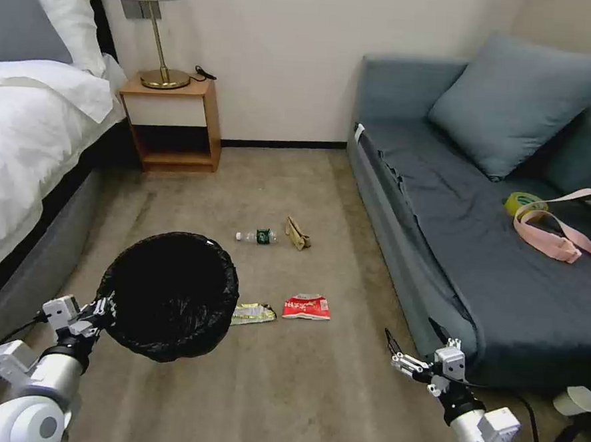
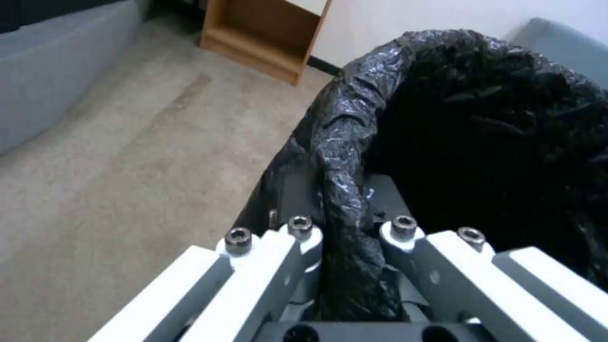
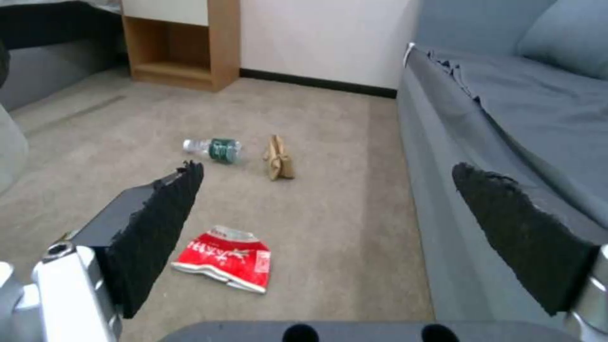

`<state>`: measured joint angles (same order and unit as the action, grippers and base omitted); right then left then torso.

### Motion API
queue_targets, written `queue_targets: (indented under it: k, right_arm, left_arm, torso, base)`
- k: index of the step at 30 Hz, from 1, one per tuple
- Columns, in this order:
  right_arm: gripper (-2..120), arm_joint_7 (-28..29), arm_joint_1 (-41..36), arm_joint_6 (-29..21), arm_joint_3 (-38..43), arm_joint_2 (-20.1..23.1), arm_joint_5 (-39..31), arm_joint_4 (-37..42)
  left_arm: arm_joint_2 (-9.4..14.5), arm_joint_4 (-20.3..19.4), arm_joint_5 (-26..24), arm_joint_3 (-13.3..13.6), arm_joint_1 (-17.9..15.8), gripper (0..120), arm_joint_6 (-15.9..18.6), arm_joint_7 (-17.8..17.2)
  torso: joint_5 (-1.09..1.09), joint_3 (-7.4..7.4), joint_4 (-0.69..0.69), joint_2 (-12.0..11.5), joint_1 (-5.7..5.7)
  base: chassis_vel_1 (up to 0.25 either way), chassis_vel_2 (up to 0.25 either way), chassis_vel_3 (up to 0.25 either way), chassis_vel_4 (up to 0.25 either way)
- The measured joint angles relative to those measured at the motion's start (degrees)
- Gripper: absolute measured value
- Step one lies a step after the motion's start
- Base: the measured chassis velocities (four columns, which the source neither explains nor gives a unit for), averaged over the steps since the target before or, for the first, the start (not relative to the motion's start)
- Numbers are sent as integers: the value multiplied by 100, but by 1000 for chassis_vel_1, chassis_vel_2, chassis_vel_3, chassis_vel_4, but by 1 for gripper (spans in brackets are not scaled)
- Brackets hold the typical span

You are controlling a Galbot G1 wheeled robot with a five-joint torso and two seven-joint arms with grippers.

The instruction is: Pick up the trash bin, then pick up the garbage on the floor and place it into the trash bin.

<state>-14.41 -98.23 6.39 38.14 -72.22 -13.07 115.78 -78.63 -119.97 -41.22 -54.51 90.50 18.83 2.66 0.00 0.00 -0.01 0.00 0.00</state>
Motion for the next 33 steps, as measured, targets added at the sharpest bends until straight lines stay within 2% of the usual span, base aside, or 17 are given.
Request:
queue_targets:
  k: [33]
  right_arm:
    - [100,20,147,-158,-166,154,-29,-45]
  left_arm:
    - [20,75,33,-8,-42,5,-14,8]
  torso:
    - [0,0,1,0,0]
  base:
    - [-89,88,91,-85]
